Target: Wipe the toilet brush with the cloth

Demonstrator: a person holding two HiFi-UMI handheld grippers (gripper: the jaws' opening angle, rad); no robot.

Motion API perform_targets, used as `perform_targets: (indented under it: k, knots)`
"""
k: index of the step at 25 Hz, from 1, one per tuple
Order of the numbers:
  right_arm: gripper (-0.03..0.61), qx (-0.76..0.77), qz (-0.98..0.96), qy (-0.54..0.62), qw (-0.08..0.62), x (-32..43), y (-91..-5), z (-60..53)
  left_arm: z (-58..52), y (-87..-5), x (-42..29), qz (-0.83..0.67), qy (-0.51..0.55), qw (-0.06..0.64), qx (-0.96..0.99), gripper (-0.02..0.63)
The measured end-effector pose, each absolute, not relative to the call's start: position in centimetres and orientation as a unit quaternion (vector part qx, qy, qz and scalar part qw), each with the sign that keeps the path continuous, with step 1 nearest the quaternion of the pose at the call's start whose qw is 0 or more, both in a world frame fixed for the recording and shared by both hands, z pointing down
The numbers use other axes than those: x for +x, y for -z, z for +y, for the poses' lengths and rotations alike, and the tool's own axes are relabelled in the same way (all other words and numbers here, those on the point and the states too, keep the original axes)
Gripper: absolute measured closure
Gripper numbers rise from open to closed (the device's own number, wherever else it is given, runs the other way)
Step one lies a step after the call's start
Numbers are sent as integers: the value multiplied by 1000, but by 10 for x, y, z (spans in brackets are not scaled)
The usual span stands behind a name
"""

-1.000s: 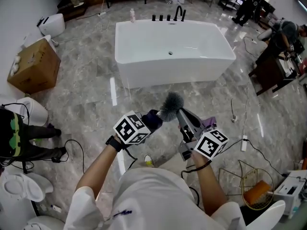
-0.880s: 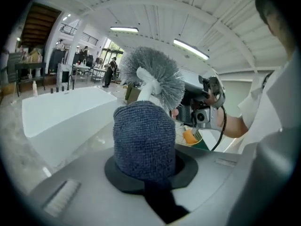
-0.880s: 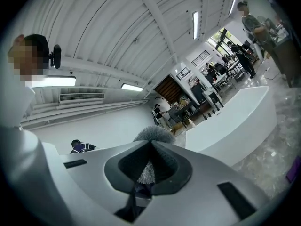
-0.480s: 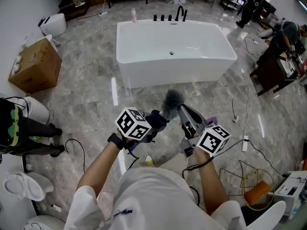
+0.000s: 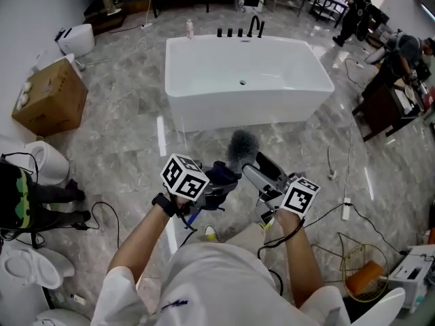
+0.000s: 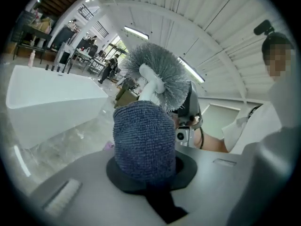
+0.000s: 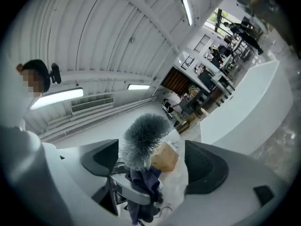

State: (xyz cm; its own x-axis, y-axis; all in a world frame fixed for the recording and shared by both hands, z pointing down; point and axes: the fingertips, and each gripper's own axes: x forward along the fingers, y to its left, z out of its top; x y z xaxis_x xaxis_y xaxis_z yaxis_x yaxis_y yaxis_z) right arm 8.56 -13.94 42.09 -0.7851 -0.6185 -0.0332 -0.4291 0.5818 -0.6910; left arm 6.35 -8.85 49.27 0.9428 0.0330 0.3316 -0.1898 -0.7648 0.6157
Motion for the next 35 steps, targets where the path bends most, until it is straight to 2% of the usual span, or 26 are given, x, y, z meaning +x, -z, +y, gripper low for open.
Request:
perform_targets:
  k: [1,3,5,6,9,11,26,30,32,35]
  knots:
    - [122,-277,881,355,144,79,-420,-139,-83,-488,66,-21,-157,348,924,583]
    - [115,-244,887,362,152,71,-416,-141,-72,-485,72,14,-159,354,921,583]
    - [181,-232,893,357,146,69,-411,-143,-65,-489,77,28,-176,351,919,582]
    - [249,-230,896,353,140,68,-410,-143,-64,-492,78,29,-182,350,918,581]
    - [311,-231,894,359,137,68,-407,-144,-62,-493,80,29,-177,357,916,580]
    - [327,-236,889,366,143,71,-407,-145,-62,-493,82,29,-169,365,915,580]
    - [351,-265,872,375,168,92,-391,-168,-38,-514,59,69,-154,385,907,568]
    - [355,-278,872,368,166,89,-390,-179,-42,-527,42,63,-159,389,905,553]
    - [360,-290,866,370,170,94,-393,-188,-48,-538,37,62,-159,401,900,517]
    - [364,-301,852,386,185,104,-399,-197,-52,-543,31,62,-147,413,897,512]
